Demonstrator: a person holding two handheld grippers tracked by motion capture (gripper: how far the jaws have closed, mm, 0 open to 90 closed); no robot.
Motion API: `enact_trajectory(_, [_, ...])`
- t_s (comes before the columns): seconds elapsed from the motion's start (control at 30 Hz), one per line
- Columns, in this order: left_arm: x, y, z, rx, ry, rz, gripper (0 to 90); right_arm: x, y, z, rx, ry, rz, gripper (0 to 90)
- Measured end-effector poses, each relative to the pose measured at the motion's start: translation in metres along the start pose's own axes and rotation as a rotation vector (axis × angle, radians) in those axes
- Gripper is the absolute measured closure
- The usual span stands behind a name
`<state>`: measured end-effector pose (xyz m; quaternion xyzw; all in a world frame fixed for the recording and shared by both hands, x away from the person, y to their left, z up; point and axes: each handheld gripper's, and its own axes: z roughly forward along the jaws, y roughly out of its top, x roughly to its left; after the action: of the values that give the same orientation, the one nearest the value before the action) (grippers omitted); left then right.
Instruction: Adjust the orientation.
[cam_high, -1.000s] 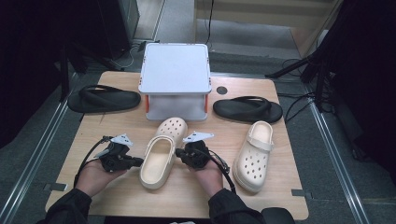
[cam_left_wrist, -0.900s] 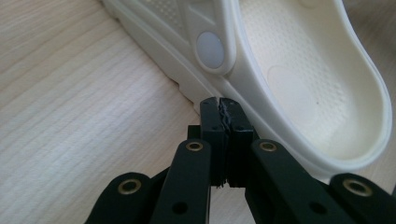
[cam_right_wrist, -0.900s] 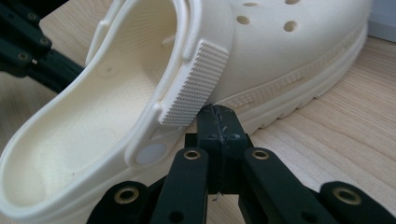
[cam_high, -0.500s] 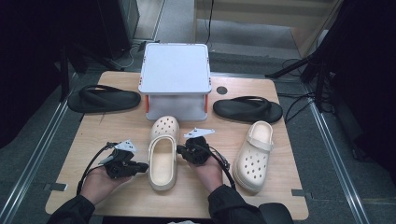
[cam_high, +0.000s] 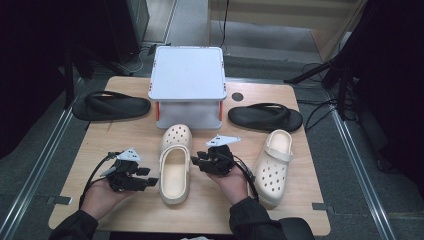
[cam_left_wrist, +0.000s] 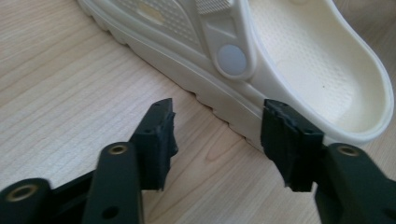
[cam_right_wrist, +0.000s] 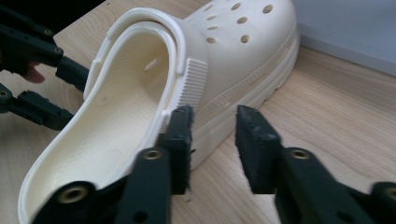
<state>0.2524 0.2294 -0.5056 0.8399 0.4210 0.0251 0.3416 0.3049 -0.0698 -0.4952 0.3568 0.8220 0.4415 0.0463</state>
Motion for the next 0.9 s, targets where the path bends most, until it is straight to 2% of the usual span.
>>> enact_trajectory(0.13, [0.009,-0.001,-0.005,-0.022,0.008,-0.024,39.4,0.003,-0.002,-0.013,0.004,0.003,-0.035,64.4])
enact_trajectory(0.33, [0.017,-0.001,-0.006,-0.027,0.017,-0.043,36.9,0.003,-0.007,-0.032,0.001,-0.003,-0.057,64.3])
enact_trajectory(0.63, [0.024,0.003,-0.004,-0.028,0.029,-0.029,36.2,-0.012,-0.018,-0.056,-0.004,-0.012,-0.012,62.8])
enact_trajectory(0.8, [0.027,0.007,-0.002,-0.034,0.018,-0.038,35.9,-0.015,-0.023,-0.066,-0.015,-0.023,-0.015,62.5])
enact_trajectory(0.9, [0.029,0.009,-0.001,-0.032,0.017,-0.03,35.8,-0.018,-0.026,-0.074,-0.023,-0.034,-0.012,62.9])
